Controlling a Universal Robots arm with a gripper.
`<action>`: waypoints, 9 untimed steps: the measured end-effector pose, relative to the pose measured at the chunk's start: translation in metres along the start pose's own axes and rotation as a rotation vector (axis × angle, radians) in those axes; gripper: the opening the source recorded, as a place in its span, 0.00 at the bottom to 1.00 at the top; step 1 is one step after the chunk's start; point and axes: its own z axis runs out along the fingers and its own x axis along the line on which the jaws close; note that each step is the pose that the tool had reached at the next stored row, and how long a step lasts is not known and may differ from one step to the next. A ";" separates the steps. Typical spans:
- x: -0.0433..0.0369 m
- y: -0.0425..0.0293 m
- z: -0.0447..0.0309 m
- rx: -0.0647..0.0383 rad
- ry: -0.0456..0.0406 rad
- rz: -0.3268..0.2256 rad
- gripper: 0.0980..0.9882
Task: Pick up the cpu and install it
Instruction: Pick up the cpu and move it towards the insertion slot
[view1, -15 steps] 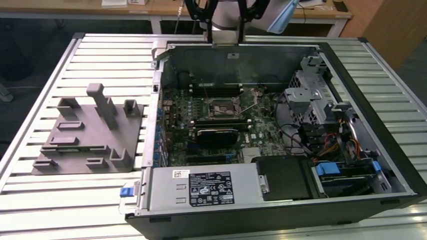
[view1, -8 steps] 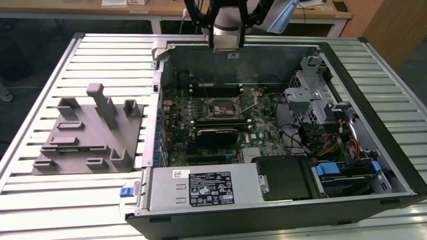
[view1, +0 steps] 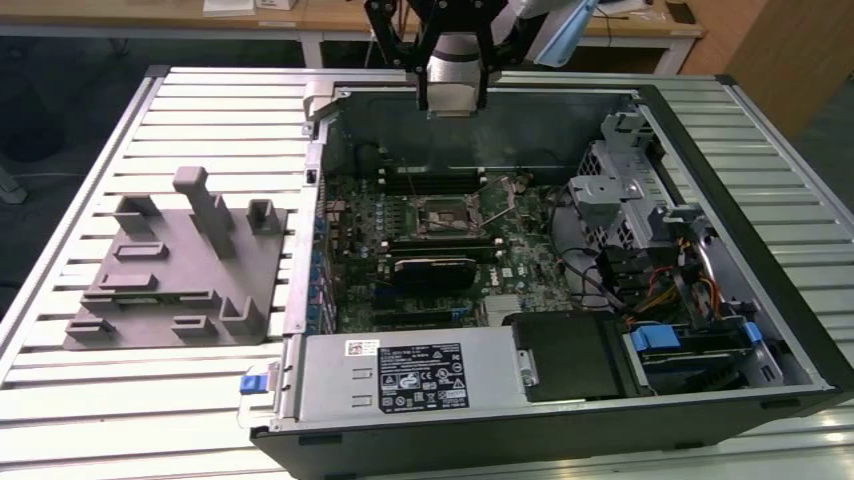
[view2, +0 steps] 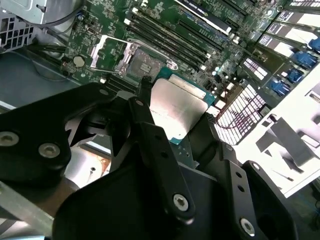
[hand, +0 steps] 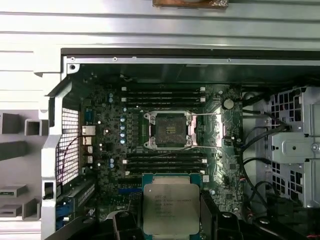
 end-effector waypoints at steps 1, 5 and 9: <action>0.0000 -0.0001 0.0018 0.000 0.0000 0.000 0.50; 0.0001 -0.0004 0.0092 0.000 0.0000 0.000 0.50; 0.0001 -0.0007 0.0163 0.000 0.0000 0.000 0.50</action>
